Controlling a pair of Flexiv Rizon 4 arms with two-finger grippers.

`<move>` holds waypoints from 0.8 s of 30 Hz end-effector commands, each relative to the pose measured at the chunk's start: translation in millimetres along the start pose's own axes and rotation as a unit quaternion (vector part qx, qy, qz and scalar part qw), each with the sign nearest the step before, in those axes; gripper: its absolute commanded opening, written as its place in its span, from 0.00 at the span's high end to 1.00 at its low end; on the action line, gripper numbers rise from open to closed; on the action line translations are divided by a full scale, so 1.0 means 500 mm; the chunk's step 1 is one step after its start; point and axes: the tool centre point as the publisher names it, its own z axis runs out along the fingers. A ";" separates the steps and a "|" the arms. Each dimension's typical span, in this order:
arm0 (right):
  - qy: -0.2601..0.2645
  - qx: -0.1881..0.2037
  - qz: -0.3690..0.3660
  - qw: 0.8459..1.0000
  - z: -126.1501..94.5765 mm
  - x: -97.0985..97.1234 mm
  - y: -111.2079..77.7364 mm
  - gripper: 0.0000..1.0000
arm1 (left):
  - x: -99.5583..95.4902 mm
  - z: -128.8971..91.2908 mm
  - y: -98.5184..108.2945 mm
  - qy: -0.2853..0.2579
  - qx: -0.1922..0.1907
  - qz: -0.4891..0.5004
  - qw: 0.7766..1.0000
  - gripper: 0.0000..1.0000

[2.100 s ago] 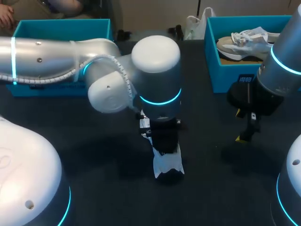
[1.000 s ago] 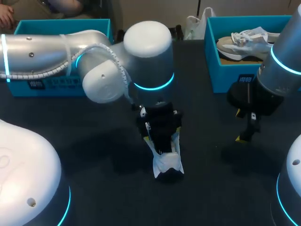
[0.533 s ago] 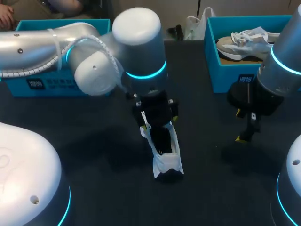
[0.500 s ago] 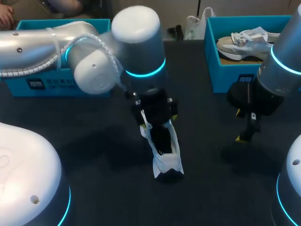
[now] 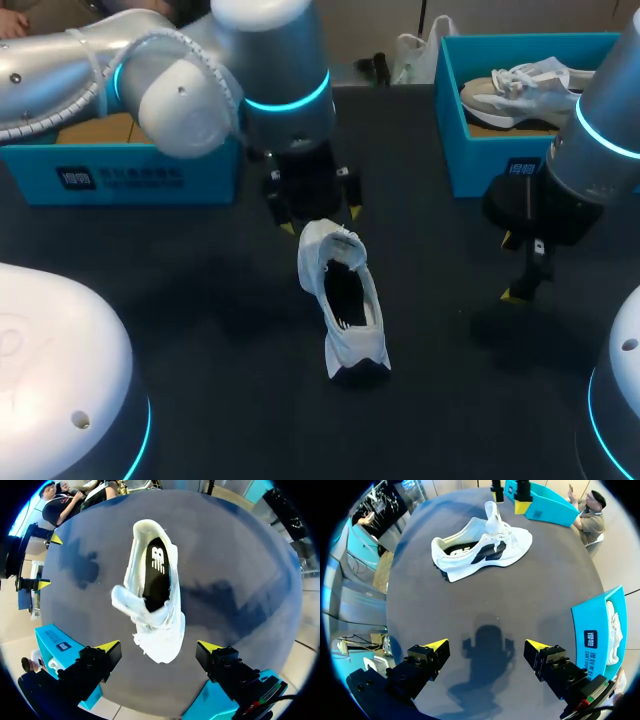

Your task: Take the shoe out of the shoebox, open the shoe tongue, remove and reinsert the insole, then place the shoe into the shoebox

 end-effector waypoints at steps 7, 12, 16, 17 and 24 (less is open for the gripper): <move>-0.001 0.000 0.000 1.000 0.002 0.002 -0.001 0.00 | -0.023 0.024 0.010 0.012 0.007 0.040 0.999 0.07; -0.001 0.000 0.000 1.000 0.002 0.002 -0.001 0.00 | -0.041 0.026 0.013 0.015 0.002 0.047 0.999 0.41; -0.001 0.000 0.000 1.000 0.002 0.002 -0.001 0.00 | -0.047 0.025 0.022 0.018 0.002 0.044 0.999 0.54; -0.001 0.000 0.000 1.000 0.002 0.002 -0.001 0.00 | -0.047 0.025 0.025 0.019 0.003 0.043 0.999 0.56; -0.001 0.000 0.000 1.000 0.002 0.002 -0.001 0.00 | -0.048 0.029 0.042 0.021 0.021 0.033 0.999 0.61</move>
